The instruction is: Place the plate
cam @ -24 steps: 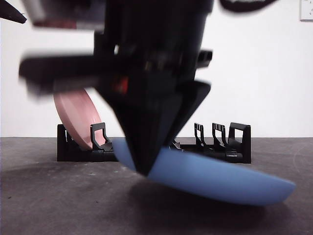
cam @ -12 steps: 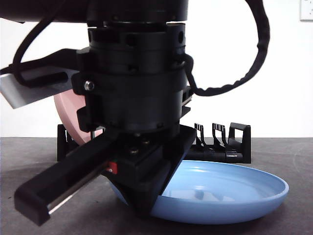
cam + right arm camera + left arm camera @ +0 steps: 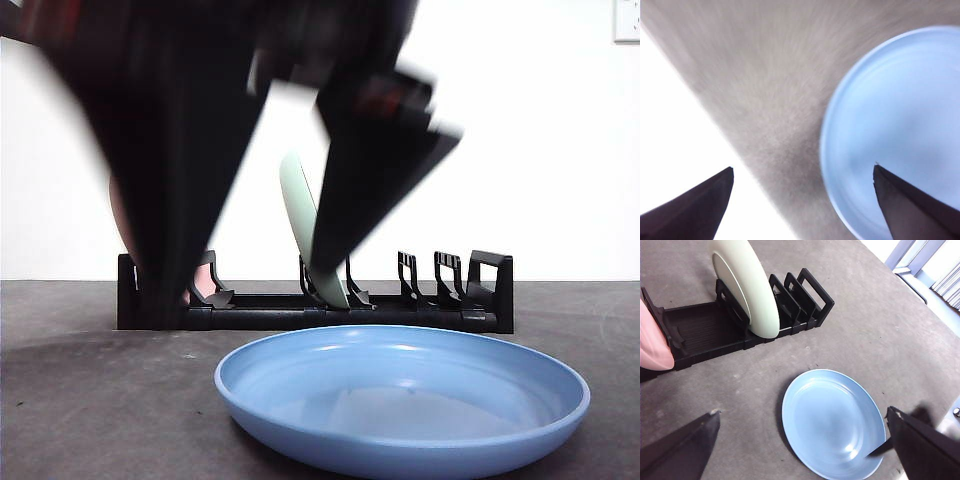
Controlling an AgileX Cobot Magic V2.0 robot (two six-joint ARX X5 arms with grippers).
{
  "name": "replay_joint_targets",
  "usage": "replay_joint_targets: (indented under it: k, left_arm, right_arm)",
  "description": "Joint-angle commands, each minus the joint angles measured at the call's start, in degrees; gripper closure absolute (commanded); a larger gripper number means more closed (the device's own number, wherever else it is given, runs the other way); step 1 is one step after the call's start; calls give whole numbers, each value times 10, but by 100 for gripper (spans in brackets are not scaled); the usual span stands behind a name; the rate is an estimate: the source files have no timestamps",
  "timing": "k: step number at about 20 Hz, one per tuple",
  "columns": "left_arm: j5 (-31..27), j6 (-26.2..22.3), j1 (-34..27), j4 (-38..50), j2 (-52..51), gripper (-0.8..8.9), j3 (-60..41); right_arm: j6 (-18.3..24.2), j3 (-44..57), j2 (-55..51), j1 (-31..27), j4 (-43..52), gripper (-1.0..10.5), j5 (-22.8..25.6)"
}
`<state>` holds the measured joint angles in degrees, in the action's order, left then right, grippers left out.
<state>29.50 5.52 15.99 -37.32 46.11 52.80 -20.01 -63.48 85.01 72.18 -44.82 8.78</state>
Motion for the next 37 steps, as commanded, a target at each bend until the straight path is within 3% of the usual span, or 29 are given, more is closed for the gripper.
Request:
replay_joint_targets:
  k: [1,4,6,9,12,17,21,27,32,37]
  left_arm:
    - [-9,-3,2,4,3,283,11]
    - [-10,-3,2,4,3,283,11]
    - [-10,-1,2,4,3,283,11]
    - [-12,18,2,5,3,284,11]
    - [-12,31,2,5,3,287,12]
    - [-59,64,2,-21,34,293,29]
    - [-160,59,2,-141,151,324,145]
    - [-326,39,17,-286,376,324,376]
    - [-504,19,38,-319,528,323,528]
    - [-539,10,51,-281,627,323,626]
  right_arm:
    - [-24,-7,-58,-24,-9,494,-29]
    - [-20,-7,-157,-103,-12,449,-106]
    - [-9,-7,-215,-162,-13,449,-129]
    - [34,-7,-285,-252,-20,449,-163]
    - [84,-7,-335,-349,-47,450,-241]
    - [111,-6,-382,-464,-80,450,-308]
    - [115,-6,-405,-497,-80,450,-313]
    - [115,-6,-414,-501,-79,450,-319]
    - [117,-6,-413,-500,-79,450,-325]
    - [123,-6,-413,-500,-79,450,-328]
